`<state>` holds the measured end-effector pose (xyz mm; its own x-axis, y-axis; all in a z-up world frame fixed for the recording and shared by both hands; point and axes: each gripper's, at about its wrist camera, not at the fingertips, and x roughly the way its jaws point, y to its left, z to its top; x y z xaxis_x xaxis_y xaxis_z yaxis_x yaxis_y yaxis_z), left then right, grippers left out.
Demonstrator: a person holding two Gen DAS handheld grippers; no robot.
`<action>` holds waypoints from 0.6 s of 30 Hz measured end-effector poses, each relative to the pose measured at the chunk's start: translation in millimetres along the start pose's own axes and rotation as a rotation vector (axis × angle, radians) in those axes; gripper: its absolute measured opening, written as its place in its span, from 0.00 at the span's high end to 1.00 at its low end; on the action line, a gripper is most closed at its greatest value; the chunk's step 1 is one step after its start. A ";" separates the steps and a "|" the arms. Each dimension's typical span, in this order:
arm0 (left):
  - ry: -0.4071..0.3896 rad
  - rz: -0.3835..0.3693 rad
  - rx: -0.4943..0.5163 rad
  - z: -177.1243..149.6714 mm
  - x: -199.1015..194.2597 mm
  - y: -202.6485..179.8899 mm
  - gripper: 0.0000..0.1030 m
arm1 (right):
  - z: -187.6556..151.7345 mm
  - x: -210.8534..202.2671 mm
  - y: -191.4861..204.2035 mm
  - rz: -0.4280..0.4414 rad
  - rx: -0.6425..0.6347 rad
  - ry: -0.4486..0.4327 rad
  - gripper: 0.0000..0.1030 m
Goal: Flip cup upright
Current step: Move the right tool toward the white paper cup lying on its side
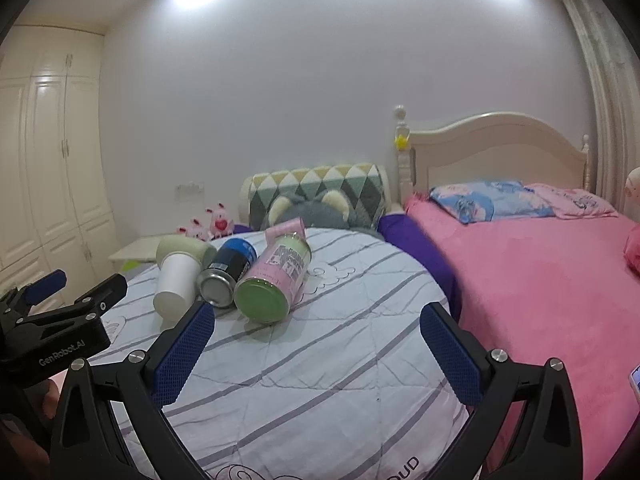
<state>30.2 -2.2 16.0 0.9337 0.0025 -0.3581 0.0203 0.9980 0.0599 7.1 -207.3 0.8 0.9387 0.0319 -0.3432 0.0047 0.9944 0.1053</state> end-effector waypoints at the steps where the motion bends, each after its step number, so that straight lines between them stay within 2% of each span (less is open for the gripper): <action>1: 0.014 0.009 0.013 1.1 2.6 -0.8 0.00 | 1.7 4.0 -0.6 -0.004 0.002 0.028 0.00; 3: 0.050 0.026 0.028 3.7 7.4 -1.6 0.00 | 2.9 11.9 -1.9 0.002 0.016 0.084 0.00; 5: 0.085 0.012 0.031 4.1 12.0 -2.2 0.00 | 2.2 17.8 -2.5 0.028 0.026 0.125 0.00; 9: 0.186 -0.005 0.044 -0.6 27.2 -4.1 0.00 | -1.5 31.3 0.7 0.020 0.013 0.196 0.00; 18: 0.322 -0.004 0.038 -14.3 51.4 -2.5 0.00 | -15.1 60.8 8.6 0.025 -0.011 0.350 0.00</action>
<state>73.0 -3.7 -15.9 0.7727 0.0246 -0.6343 0.0427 0.9950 0.0906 59.0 -195.3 -33.3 0.7631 0.0870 -0.6404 -0.0223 0.9938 0.1085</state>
